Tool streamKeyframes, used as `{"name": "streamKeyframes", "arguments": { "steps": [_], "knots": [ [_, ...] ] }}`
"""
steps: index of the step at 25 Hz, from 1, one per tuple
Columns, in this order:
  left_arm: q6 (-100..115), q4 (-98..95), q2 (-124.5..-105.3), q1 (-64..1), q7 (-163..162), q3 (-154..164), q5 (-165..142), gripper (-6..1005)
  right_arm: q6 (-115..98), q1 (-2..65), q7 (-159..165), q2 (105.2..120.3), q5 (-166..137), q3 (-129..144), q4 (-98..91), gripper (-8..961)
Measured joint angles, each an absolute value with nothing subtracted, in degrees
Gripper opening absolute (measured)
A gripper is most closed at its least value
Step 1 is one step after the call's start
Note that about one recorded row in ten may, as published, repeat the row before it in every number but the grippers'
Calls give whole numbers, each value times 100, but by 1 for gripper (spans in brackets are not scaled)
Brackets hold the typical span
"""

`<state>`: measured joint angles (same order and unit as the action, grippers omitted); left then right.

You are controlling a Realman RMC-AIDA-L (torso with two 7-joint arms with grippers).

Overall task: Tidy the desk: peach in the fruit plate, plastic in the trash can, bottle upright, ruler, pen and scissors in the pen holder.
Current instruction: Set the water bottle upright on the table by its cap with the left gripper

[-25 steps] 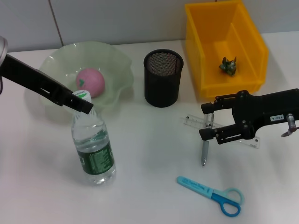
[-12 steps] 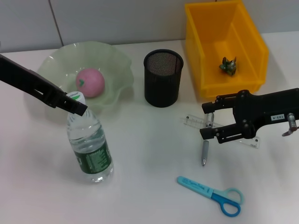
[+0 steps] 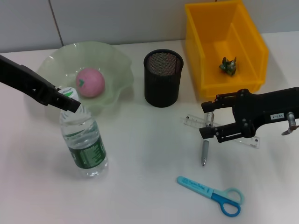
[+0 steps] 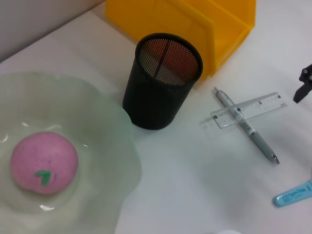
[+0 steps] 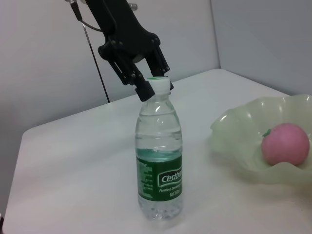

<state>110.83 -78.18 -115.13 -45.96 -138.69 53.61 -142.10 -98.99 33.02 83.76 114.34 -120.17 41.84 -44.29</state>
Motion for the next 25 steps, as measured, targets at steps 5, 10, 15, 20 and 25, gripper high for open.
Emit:
{"name": "streamKeyframes", "arguments": {
  "steps": [5, 10, 15, 20, 25],
  "knots": [
    [11105, -8070, -11499, -4491, -13815, 5361, -14214, 435, -9896, 3300, 8376, 11434, -12014, 4183, -4429, 770],
    [11098, -8331, -11444, -4346, -13693, 5361, -14222, 435, -9896, 3293, 8376, 11436, -11992, 4183, -4429, 770],
    [11090, -8475, -11407, -4265, -13583, 5362, -14228, 434, -9909, 3284, 8376, 11447, -11983, 4183, -4429, 770],
    [11008, -8852, -11449, -4127, -13284, 5373, -14440, 435, -9928, 3278, 8375, 11450, -11979, 4183, -4429, 770],
    [10839, -9030, -11532, -4013, -13090, 5405, -14639, 435, -9935, 3265, 8375, 11454, -11979, 4176, -4429, 770]
  ]
}}
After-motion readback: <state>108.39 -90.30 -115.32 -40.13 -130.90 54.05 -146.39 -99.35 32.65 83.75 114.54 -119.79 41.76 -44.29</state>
